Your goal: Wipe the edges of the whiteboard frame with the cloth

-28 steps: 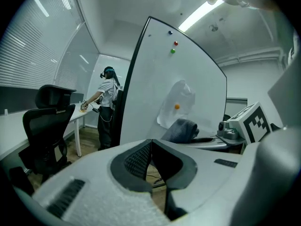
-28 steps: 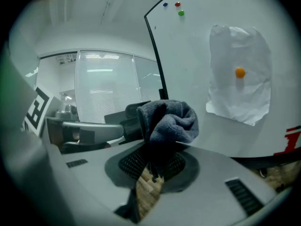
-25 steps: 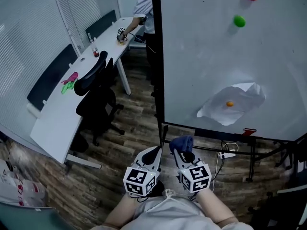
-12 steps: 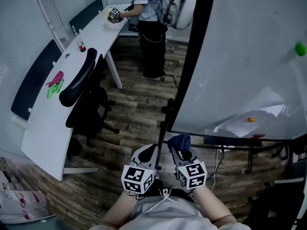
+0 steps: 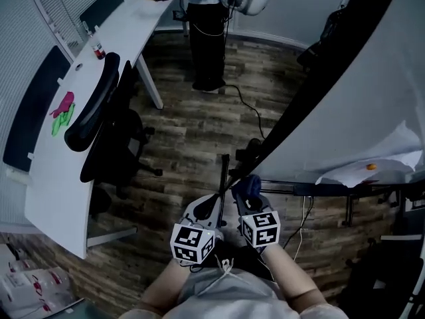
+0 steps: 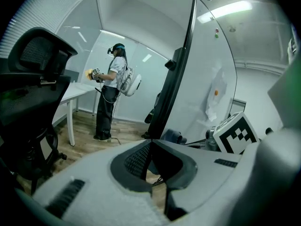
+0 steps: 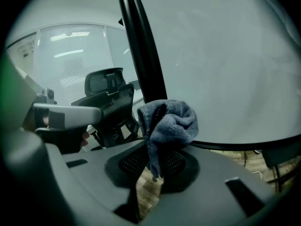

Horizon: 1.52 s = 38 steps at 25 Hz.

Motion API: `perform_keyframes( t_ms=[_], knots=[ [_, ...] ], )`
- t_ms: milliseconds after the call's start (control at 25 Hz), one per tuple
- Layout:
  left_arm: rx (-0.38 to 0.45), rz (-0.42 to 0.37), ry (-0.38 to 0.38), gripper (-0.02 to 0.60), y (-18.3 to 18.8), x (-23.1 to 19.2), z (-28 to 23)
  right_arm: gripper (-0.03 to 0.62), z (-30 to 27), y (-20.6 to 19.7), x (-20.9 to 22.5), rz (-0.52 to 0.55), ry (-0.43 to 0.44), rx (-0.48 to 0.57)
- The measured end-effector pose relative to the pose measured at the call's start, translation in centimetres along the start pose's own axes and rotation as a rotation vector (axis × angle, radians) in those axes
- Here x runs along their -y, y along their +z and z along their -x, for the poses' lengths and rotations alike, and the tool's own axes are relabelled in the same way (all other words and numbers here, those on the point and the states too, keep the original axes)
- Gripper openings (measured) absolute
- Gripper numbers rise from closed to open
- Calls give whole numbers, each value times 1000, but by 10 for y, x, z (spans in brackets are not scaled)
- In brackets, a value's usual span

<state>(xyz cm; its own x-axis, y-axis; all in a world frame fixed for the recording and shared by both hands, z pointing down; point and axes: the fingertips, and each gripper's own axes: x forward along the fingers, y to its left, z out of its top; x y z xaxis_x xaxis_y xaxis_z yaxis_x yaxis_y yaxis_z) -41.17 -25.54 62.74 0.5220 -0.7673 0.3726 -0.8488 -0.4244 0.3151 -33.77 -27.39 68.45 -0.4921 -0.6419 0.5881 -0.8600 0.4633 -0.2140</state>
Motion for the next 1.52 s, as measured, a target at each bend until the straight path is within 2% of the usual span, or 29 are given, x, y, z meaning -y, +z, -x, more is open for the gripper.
perform_keyframes(
  t_ms=[280, 760, 1120, 1520],
  knots=[
    [-14, 2, -3, 18, -9, -11, -6, 67, -22, -1, 5, 21, -25, -14],
    [-21, -29, -30, 18, -2, 8, 10, 67, -9, 29, -9, 34, -27, -8],
    [44, -64, -13, 18, 40, 13, 28, 67, 33, 88, -24, 147, -26, 65],
    [146, -139, -60, 18, 95, 41, 32, 67, 88, 164, -42, 257, -44, 197]
  ],
)
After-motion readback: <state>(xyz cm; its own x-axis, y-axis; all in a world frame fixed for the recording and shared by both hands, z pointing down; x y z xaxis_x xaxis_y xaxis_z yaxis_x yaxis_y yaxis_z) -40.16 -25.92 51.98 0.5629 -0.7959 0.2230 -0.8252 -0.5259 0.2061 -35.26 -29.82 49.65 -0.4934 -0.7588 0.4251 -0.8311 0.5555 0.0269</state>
